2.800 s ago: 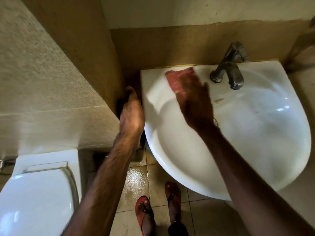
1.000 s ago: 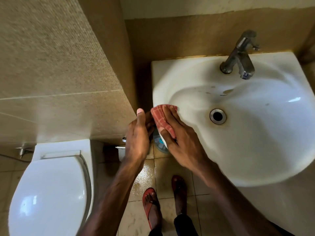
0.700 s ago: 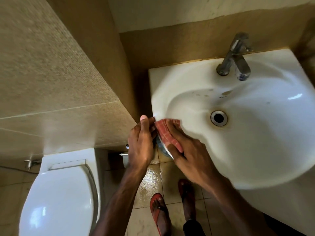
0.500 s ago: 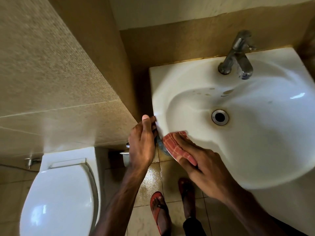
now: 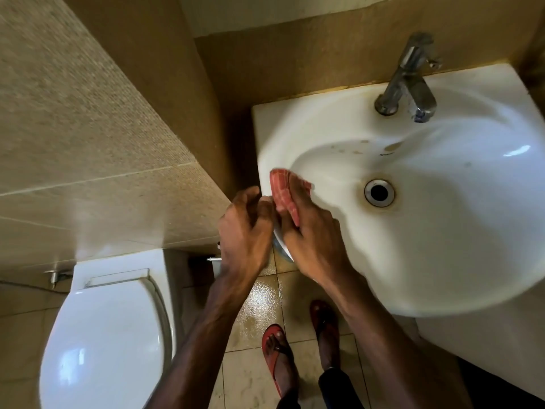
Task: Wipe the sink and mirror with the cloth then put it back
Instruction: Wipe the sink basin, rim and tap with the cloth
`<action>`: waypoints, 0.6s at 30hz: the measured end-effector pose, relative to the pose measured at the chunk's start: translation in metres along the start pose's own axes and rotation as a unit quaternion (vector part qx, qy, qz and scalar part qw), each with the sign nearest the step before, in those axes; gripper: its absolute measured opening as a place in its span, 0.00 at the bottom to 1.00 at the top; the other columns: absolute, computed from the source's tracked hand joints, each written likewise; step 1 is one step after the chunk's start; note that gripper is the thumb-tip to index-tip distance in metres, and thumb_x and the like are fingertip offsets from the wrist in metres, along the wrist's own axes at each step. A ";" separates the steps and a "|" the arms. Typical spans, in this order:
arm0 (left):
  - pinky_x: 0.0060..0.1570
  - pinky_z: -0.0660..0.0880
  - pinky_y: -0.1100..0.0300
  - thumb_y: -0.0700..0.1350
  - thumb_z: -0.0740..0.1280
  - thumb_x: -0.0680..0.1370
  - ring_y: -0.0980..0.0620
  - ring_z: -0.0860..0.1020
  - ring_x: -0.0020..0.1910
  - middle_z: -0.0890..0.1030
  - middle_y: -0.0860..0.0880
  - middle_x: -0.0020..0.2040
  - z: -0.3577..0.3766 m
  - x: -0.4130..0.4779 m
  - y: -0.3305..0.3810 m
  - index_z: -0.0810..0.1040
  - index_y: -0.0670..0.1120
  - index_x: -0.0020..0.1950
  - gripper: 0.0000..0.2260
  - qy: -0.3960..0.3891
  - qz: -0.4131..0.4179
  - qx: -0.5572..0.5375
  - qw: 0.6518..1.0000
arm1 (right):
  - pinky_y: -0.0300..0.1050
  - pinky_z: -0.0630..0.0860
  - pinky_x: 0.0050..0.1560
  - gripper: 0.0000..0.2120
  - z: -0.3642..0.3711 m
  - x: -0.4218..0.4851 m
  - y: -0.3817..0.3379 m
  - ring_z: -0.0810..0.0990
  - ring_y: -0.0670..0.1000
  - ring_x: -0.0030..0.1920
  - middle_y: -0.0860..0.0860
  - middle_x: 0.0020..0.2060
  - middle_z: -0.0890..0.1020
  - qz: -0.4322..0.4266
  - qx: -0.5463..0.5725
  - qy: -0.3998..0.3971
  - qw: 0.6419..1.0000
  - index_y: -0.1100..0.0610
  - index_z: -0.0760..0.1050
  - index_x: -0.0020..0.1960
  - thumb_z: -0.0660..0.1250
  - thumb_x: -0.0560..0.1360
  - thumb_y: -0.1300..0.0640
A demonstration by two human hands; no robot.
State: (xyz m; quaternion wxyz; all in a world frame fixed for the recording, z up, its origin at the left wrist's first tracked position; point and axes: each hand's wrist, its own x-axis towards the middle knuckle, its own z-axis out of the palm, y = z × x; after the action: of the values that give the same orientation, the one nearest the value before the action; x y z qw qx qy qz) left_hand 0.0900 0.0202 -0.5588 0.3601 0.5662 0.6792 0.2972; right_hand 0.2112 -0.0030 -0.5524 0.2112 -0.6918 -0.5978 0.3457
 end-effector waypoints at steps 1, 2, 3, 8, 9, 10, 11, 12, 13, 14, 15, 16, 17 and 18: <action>0.46 0.76 0.71 0.48 0.62 0.81 0.62 0.81 0.47 0.82 0.54 0.51 0.000 0.000 0.005 0.78 0.44 0.62 0.13 0.017 -0.003 0.010 1.000 | 0.51 0.80 0.62 0.30 -0.003 -0.012 0.003 0.83 0.57 0.61 0.55 0.71 0.77 -0.012 -0.024 -0.010 1.000 0.47 0.55 0.83 0.61 0.84 0.48; 0.50 0.76 0.72 0.45 0.63 0.81 0.64 0.80 0.48 0.81 0.55 0.54 0.001 0.001 0.010 0.77 0.44 0.65 0.14 0.030 0.003 0.014 0.999 | 0.50 0.81 0.58 0.30 -0.007 -0.023 0.005 0.85 0.56 0.57 0.54 0.67 0.80 -0.023 -0.045 -0.017 0.999 0.47 0.56 0.82 0.62 0.83 0.49; 0.56 0.77 0.67 0.43 0.64 0.80 0.63 0.79 0.51 0.80 0.53 0.58 0.002 0.004 0.015 0.76 0.44 0.67 0.15 0.041 0.022 0.018 0.999 | 0.48 0.81 0.56 0.29 -0.011 -0.032 0.008 0.85 0.55 0.54 0.54 0.64 0.82 -0.027 -0.061 -0.020 0.998 0.47 0.59 0.82 0.63 0.83 0.51; 0.67 0.72 0.56 0.38 0.59 0.74 0.50 0.77 0.65 0.79 0.45 0.64 0.003 0.026 0.027 0.79 0.41 0.64 0.20 0.032 0.080 0.082 0.993 | 0.49 0.76 0.55 0.19 -0.014 -0.014 0.004 0.84 0.60 0.55 0.55 0.57 0.85 -0.012 -0.083 -0.015 0.996 0.49 0.70 0.74 0.60 0.83 0.53; 0.67 0.72 0.57 0.37 0.59 0.73 0.50 0.78 0.64 0.80 0.45 0.64 0.003 0.028 0.030 0.79 0.41 0.64 0.21 0.029 0.079 0.091 0.992 | 0.51 0.75 0.58 0.21 -0.011 -0.003 0.002 0.82 0.62 0.59 0.55 0.60 0.84 -0.004 -0.071 -0.009 0.997 0.48 0.68 0.75 0.59 0.83 0.53; 0.66 0.72 0.57 0.36 0.59 0.72 0.49 0.78 0.63 0.80 0.45 0.64 0.003 0.029 0.031 0.79 0.40 0.64 0.22 0.029 0.078 0.099 0.992 | 0.53 0.73 0.61 0.22 -0.009 0.009 0.000 0.79 0.63 0.62 0.55 0.64 0.82 0.009 -0.051 -0.003 0.999 0.48 0.66 0.77 0.59 0.83 0.53; 0.66 0.72 0.57 0.35 0.59 0.72 0.48 0.78 0.63 0.80 0.45 0.64 0.003 0.029 0.032 0.79 0.40 0.64 0.22 0.031 0.079 0.107 0.991 | 0.53 0.71 0.63 0.23 -0.006 0.021 -0.001 0.77 0.63 0.65 0.55 0.67 0.80 0.026 -0.027 0.006 0.999 0.48 0.65 0.78 0.59 0.83 0.54; 0.66 0.72 0.58 0.35 0.59 0.72 0.48 0.78 0.63 0.80 0.45 0.64 0.003 0.030 0.032 0.79 0.40 0.65 0.22 0.032 0.082 0.113 0.990 | 0.54 0.70 0.65 0.24 -0.005 0.033 0.000 0.76 0.64 0.67 0.55 0.69 0.79 0.045 -0.005 0.020 0.999 0.50 0.65 0.78 0.59 0.83 0.55; 0.66 0.71 0.59 0.36 0.59 0.72 0.49 0.78 0.63 0.79 0.45 0.65 0.004 0.029 0.032 0.78 0.41 0.65 0.23 0.032 0.083 0.118 0.989 | 0.54 0.70 0.66 0.25 -0.004 0.043 0.000 0.75 0.64 0.68 0.56 0.70 0.77 0.062 0.009 0.034 0.997 0.52 0.64 0.79 0.60 0.83 0.55; 0.66 0.70 0.62 0.37 0.59 0.72 0.50 0.77 0.64 0.78 0.45 0.67 0.006 0.029 0.031 0.78 0.41 0.67 0.23 0.032 0.082 0.125 0.988 | 0.54 0.70 0.66 0.25 -0.003 0.050 0.003 0.75 0.64 0.68 0.57 0.71 0.76 0.074 0.015 0.048 0.996 0.54 0.63 0.79 0.60 0.82 0.56; 0.67 0.68 0.65 0.36 0.60 0.73 0.50 0.76 0.66 0.76 0.45 0.68 0.009 0.028 0.028 0.76 0.41 0.68 0.23 0.032 0.081 0.136 0.987 | 0.54 0.70 0.66 0.26 -0.001 0.054 0.005 0.75 0.64 0.68 0.57 0.72 0.76 0.080 0.014 0.056 0.995 0.56 0.62 0.80 0.60 0.82 0.57; 0.67 0.66 0.67 0.35 0.60 0.74 0.50 0.75 0.68 0.75 0.45 0.70 0.012 0.026 0.027 0.75 0.41 0.70 0.23 0.034 0.082 0.148 0.985 | 0.54 0.71 0.65 0.27 0.002 0.055 0.009 0.75 0.64 0.68 0.58 0.72 0.75 0.081 0.008 0.059 0.995 0.56 0.61 0.80 0.60 0.83 0.57; 0.68 0.63 0.70 0.34 0.61 0.75 0.50 0.73 0.70 0.73 0.45 0.72 0.015 0.023 0.025 0.73 0.41 0.71 0.24 0.037 0.084 0.157 0.983 | 0.54 0.71 0.66 0.28 0.004 0.053 0.012 0.74 0.64 0.69 0.58 0.73 0.74 0.076 0.002 0.055 0.996 0.56 0.59 0.81 0.60 0.83 0.57; 0.68 0.59 0.74 0.34 0.62 0.75 0.50 0.71 0.72 0.71 0.44 0.73 0.017 0.021 0.023 0.72 0.41 0.72 0.24 0.040 0.088 0.163 0.982 | 0.54 0.70 0.67 0.29 0.006 0.047 0.016 0.73 0.64 0.71 0.58 0.75 0.72 0.067 -0.005 0.046 0.997 0.55 0.58 0.82 0.61 0.83 0.57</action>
State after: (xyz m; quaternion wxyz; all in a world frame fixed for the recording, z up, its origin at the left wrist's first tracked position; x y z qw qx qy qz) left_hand 0.1152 0.0446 -0.5526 0.2082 0.6624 0.6800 0.2354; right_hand 0.2202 0.0387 -0.5785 0.2116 -0.7462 -0.5415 0.3244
